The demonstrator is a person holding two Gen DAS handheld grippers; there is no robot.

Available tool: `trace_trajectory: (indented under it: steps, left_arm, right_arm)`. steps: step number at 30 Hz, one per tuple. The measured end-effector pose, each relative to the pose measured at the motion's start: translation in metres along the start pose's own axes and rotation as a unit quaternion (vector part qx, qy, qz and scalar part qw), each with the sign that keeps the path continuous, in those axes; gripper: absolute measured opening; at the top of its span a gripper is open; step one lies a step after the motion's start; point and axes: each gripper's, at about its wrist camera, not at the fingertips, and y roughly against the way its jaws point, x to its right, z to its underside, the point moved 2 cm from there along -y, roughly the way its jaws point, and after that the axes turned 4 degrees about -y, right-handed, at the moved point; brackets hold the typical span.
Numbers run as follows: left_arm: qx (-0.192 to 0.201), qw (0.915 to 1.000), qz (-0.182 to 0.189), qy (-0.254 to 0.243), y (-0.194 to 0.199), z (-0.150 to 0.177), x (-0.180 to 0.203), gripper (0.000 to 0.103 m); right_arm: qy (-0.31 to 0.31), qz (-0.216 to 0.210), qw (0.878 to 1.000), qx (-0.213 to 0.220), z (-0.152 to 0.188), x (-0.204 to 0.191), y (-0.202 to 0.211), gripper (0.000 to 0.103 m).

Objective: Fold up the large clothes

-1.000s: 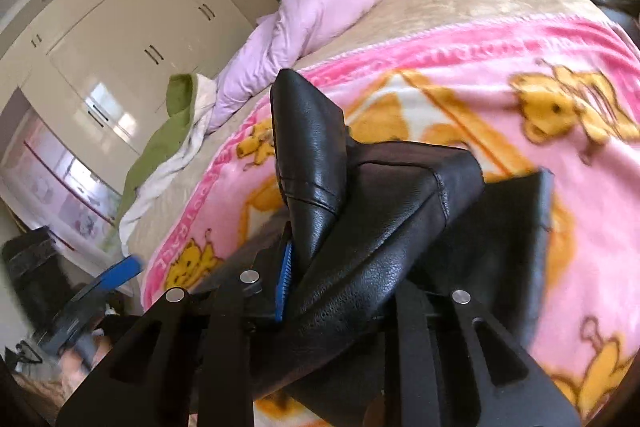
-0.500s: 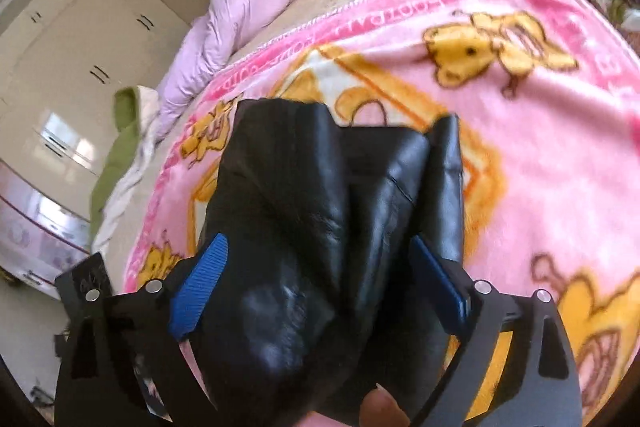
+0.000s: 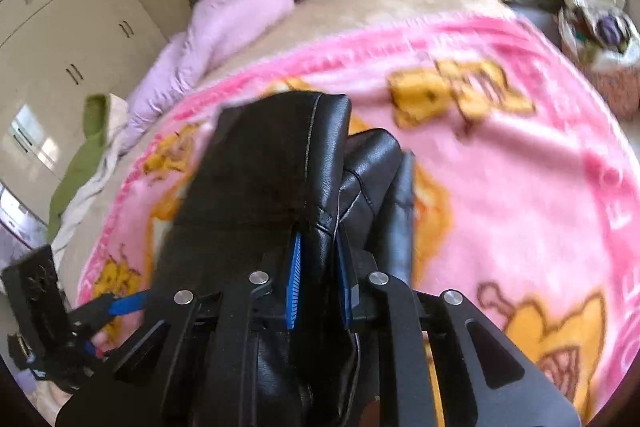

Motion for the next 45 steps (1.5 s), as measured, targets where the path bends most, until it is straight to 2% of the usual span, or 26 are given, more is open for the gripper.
trace_trajectory:
  steps: [3,9,12,14,18,30,33,36,37,40,43,45]
  left_arm:
    - [-0.008,0.9999,0.008,0.002,-0.009,0.004,0.000,0.082]
    - [-0.007,1.0000,0.004,-0.006,-0.009,0.004,0.001,0.082]
    - [-0.005,1.0000,0.002,-0.007,-0.007,0.004,0.003,0.082]
    - [-0.003,1.0000,0.000,-0.009,-0.006,0.005,0.004,0.082]
    - [-0.001,0.9999,-0.004,-0.014,-0.005,0.005,0.006,0.082]
    - [0.007,0.9996,-0.011,-0.025,-0.002,0.009,0.009,0.082]
    - [0.006,0.9995,-0.012,-0.027,-0.001,0.010,0.009,0.082]
    - [0.006,0.9996,-0.011,-0.026,0.000,0.012,0.009,0.082]
    - [0.006,0.9996,-0.010,-0.024,0.000,0.013,0.009,0.082]
    - [0.007,0.9997,-0.008,-0.020,0.001,0.015,0.008,0.082]
    - [0.007,0.9998,-0.009,-0.018,0.002,0.016,0.008,0.082]
    - [0.009,0.9998,-0.006,-0.017,0.004,0.016,0.008,0.082]
  right_arm:
    - [-0.021,0.001,1.000,0.008,0.011,0.012,-0.003,0.023]
    - [-0.016,0.033,0.999,0.032,0.022,0.003,0.013,0.031]
    - [-0.021,0.033,0.999,0.036,0.030,-0.002,0.026,0.043]
    - [-0.027,0.032,0.998,0.044,0.037,-0.006,0.038,0.069]
    - [-0.038,0.015,0.997,0.062,0.054,-0.008,0.062,0.070]
    - [-0.106,-0.022,0.994,0.034,0.103,0.005,0.071,0.067]
    - [-0.114,-0.035,0.993,0.025,0.108,0.006,0.067,0.062]
    - [-0.123,-0.053,0.991,0.021,0.111,0.006,0.064,0.050]
    - [-0.122,-0.062,0.990,0.021,0.111,0.005,0.064,0.040]
    - [-0.094,-0.049,0.994,0.028,0.110,-0.002,0.065,0.027]
    - [-0.064,-0.033,0.997,0.035,0.108,-0.011,0.068,0.020]
    - [-0.046,-0.030,0.998,0.043,0.106,-0.017,0.076,0.019]
